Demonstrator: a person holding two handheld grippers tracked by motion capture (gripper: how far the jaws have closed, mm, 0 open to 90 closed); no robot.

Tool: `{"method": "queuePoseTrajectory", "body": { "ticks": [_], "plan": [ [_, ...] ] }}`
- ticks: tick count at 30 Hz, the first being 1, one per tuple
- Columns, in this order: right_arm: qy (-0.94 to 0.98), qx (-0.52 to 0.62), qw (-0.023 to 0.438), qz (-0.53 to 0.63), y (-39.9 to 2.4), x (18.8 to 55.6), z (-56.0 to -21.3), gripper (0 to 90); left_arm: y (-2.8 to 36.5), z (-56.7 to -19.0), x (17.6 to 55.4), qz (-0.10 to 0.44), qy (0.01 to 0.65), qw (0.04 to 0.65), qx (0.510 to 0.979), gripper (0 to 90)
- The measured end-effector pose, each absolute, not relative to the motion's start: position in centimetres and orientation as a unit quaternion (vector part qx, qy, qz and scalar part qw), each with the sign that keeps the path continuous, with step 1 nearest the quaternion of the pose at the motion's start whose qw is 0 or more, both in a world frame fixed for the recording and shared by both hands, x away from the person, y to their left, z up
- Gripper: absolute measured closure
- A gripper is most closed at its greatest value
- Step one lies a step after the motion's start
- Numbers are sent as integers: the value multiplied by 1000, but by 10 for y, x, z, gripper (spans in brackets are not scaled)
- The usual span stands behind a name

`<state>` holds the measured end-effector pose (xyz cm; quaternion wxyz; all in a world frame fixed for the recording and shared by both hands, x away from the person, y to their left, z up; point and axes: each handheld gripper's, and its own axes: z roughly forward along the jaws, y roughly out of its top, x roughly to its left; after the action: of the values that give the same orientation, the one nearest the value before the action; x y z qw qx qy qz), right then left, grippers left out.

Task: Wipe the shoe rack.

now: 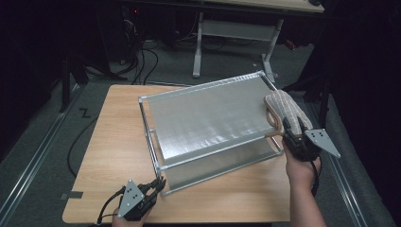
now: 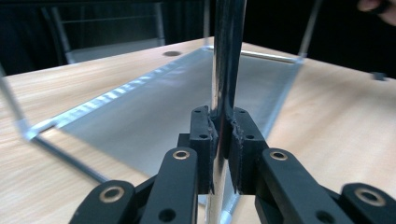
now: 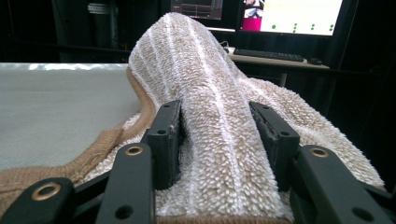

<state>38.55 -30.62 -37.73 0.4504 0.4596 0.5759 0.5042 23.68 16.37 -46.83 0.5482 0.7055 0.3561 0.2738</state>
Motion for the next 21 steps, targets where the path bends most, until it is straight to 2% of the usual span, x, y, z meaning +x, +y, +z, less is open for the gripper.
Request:
{"method": "queuePoseTrajectory", "body": {
  "ticks": [13,15,21],
  "plan": [
    [600,438,416,523,-257,382,-375,581,229,-461,285,316,433,496,683,810],
    [609,421,410,533,-245,373,-376,581,246,-461,295,330,454,487,670,810],
    [617,396,395,553,-233,356,-378,583,263,-466,310,345,486,493,634,802]
  ]
}}
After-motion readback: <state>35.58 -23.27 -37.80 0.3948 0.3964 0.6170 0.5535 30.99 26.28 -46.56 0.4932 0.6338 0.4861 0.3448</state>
